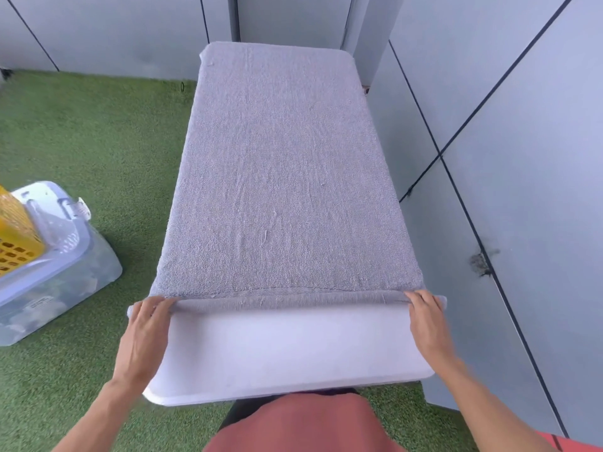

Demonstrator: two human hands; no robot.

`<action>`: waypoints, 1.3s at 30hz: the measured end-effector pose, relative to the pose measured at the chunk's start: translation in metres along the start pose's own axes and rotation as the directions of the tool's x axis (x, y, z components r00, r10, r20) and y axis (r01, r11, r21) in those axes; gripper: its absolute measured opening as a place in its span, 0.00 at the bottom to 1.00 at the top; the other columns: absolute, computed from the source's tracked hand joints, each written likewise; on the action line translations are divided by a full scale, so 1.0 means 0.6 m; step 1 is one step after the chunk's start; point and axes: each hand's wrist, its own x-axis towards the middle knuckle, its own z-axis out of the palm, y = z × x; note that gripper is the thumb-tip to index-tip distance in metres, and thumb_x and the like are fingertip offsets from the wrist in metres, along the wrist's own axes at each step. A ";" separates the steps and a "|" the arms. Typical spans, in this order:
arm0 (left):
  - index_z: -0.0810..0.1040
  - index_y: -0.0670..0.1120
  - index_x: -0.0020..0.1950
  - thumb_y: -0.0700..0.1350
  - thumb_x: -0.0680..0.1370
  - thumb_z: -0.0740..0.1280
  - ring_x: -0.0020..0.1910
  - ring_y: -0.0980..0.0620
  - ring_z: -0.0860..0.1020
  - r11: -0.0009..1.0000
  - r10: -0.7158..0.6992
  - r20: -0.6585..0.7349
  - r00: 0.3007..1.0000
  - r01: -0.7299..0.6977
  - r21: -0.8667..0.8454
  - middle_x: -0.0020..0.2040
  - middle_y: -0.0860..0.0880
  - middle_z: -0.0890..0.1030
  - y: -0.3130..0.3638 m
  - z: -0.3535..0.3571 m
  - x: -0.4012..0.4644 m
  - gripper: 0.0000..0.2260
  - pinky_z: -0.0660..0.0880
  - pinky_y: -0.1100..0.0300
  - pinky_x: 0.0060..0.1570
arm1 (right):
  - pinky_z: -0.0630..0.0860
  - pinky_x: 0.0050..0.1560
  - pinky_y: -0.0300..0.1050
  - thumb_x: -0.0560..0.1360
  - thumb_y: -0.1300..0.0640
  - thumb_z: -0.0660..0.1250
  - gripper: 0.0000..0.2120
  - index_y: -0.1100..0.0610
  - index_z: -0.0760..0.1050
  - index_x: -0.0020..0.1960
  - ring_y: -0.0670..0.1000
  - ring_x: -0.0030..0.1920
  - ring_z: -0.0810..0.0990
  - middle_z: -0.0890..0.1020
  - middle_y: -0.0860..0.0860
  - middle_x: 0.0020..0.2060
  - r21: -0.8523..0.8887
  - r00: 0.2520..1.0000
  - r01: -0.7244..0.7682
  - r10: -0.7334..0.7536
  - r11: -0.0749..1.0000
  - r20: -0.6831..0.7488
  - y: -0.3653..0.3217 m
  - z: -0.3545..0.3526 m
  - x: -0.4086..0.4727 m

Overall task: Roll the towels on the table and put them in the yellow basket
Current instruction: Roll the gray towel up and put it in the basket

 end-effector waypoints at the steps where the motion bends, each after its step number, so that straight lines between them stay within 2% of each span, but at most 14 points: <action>1: 0.77 0.41 0.55 0.31 0.72 0.71 0.47 0.38 0.72 1.000 0.003 0.010 1.000 -0.003 0.010 0.52 0.42 0.77 -0.008 0.001 0.003 0.14 0.76 0.41 0.37 | 0.69 0.56 0.49 0.74 0.74 0.63 0.16 0.62 0.77 0.59 0.56 0.54 0.72 0.77 0.55 0.52 0.003 1.000 0.000 0.000 1.000 0.016 0.002 -0.003 0.003; 5: 0.77 0.48 0.54 0.38 0.77 0.66 0.49 0.46 0.75 0.995 -0.005 0.259 0.966 -0.021 0.097 0.50 0.51 0.76 -0.028 -0.023 0.013 0.08 0.78 0.46 0.36 | 0.70 0.58 0.49 0.76 0.74 0.58 0.18 0.62 0.75 0.61 0.58 0.56 0.73 0.77 0.54 0.54 -0.003 0.988 0.098 -0.096 0.995 0.122 0.029 -0.008 -0.001; 9: 0.79 0.51 0.54 0.43 0.80 0.63 0.48 0.56 0.76 0.991 -0.109 0.629 0.770 0.038 0.125 0.51 0.55 0.77 -0.018 -0.074 0.049 0.07 0.77 0.58 0.48 | 0.66 0.53 0.44 0.79 0.68 0.59 0.13 0.61 0.77 0.59 0.56 0.56 0.74 0.79 0.53 0.52 0.090 0.955 0.087 -0.109 0.992 0.276 0.047 -0.036 0.006; 11: 0.80 0.52 0.47 0.40 0.78 0.66 0.45 0.56 0.77 0.991 -0.103 0.610 0.786 0.134 -0.005 0.47 0.54 0.79 -0.015 -0.076 0.065 0.07 0.76 0.59 0.46 | 0.66 0.49 0.41 0.77 0.67 0.63 0.10 0.59 0.79 0.55 0.53 0.53 0.78 0.81 0.50 0.47 0.228 0.953 0.000 -0.069 0.974 0.294 0.044 -0.052 0.018; 13: 0.79 0.55 0.40 0.40 0.74 0.71 0.43 0.53 0.75 0.982 -0.113 0.451 0.885 0.169 -0.086 0.44 0.53 0.77 -0.019 -0.070 0.071 0.10 0.73 0.56 0.43 | 0.66 0.50 0.39 0.77 0.66 0.64 0.10 0.57 0.78 0.54 0.49 0.52 0.78 0.81 0.48 0.47 0.298 0.953 -0.069 -0.025 0.952 0.301 0.036 -0.060 0.022; 18: 0.79 0.42 0.46 0.31 0.69 0.73 0.41 0.46 0.73 0.995 0.049 0.117 0.992 -0.059 0.086 0.43 0.47 0.77 0.007 -0.040 0.004 0.10 0.75 0.51 0.35 | 0.70 0.51 0.44 0.74 0.70 0.65 0.11 0.59 0.79 0.52 0.52 0.49 0.78 0.80 0.49 0.46 0.273 0.986 0.011 -0.056 0.962 0.155 0.030 -0.043 0.002; 20: 0.77 0.38 0.54 0.28 0.69 0.71 0.47 0.43 0.75 0.990 0.112 0.060 0.992 -0.117 0.082 0.50 0.43 0.78 0.015 -0.023 -0.035 0.15 0.76 0.49 0.44 | 0.72 0.53 0.49 0.74 0.69 0.65 0.11 0.57 0.79 0.52 0.55 0.50 0.77 0.77 0.48 0.46 0.243 0.993 0.007 -0.036 0.970 0.115 0.038 -0.029 -0.008; 22: 0.75 0.37 0.60 0.34 0.74 0.69 0.55 0.40 0.74 0.984 0.152 0.034 0.988 -0.155 0.090 0.57 0.41 0.76 0.011 -0.011 -0.053 0.15 0.70 0.48 0.58 | 0.73 0.55 0.53 0.75 0.67 0.65 0.10 0.58 0.79 0.53 0.56 0.51 0.76 0.75 0.48 0.47 0.216 0.995 -0.012 -0.010 0.976 0.098 0.039 -0.020 -0.011; 24: 0.75 0.37 0.61 0.38 0.76 0.67 0.58 0.40 0.74 0.985 0.134 0.046 0.990 -0.138 0.100 0.58 0.42 0.76 0.007 -0.005 -0.051 0.14 0.72 0.47 0.59 | 0.73 0.56 0.54 0.75 0.67 0.65 0.10 0.58 0.80 0.53 0.57 0.51 0.76 0.76 0.50 0.48 0.196 0.996 -0.006 -0.011 0.981 0.086 0.036 -0.016 -0.008; 28: 0.77 0.40 0.54 0.31 0.70 0.71 0.51 0.41 0.75 0.994 0.085 0.067 0.994 -0.089 0.070 0.51 0.44 0.78 0.007 -0.011 -0.022 0.14 0.77 0.45 0.47 | 0.70 0.57 0.52 0.76 0.67 0.64 0.10 0.59 0.80 0.53 0.56 0.52 0.77 0.80 0.52 0.49 0.172 0.990 -0.009 -0.015 0.985 0.138 0.029 -0.025 0.003; 31: 0.79 0.40 0.50 0.30 0.71 0.70 0.47 0.41 0.77 0.989 0.109 0.117 0.987 -0.120 0.089 0.46 0.45 0.80 0.007 -0.026 -0.013 0.10 0.76 0.49 0.44 | 0.71 0.55 0.48 0.77 0.66 0.64 0.09 0.58 0.79 0.54 0.54 0.52 0.78 0.82 0.52 0.49 0.187 0.948 -0.023 -0.037 0.982 0.315 0.038 -0.047 0.014; 34: 0.81 0.41 0.50 0.34 0.75 0.69 0.47 0.43 0.78 0.997 0.076 0.286 0.955 -0.080 0.002 0.45 0.47 0.81 0.001 -0.047 0.003 0.06 0.76 0.50 0.46 | 0.72 0.52 0.45 0.76 0.65 0.65 0.10 0.52 0.79 0.49 0.51 0.50 0.80 0.82 0.48 0.45 0.206 0.869 -0.095 -0.020 0.974 0.495 0.047 -0.071 0.032; 36: 0.82 0.43 0.51 0.36 0.76 0.69 0.47 0.47 0.78 0.993 -0.008 0.424 0.906 0.055 -0.100 0.46 0.48 0.82 -0.004 -0.060 0.030 0.06 0.73 0.54 0.48 | 0.72 0.47 0.41 0.74 0.66 0.68 0.14 0.46 0.77 0.42 0.52 0.47 0.81 0.82 0.47 0.40 0.251 0.884 -0.166 0.031 0.954 0.467 0.042 -0.074 0.046; 39: 0.82 0.48 0.49 0.37 0.73 0.73 0.44 0.50 0.80 0.946 -0.113 0.497 0.860 0.246 -0.211 0.44 0.52 0.82 -0.001 -0.071 0.065 0.08 0.72 0.60 0.44 | 0.66 0.44 0.37 0.70 0.65 0.72 0.14 0.46 0.76 0.40 0.53 0.46 0.78 0.78 0.46 0.39 0.238 0.966 -0.171 0.115 0.956 0.232 0.029 -0.059 0.052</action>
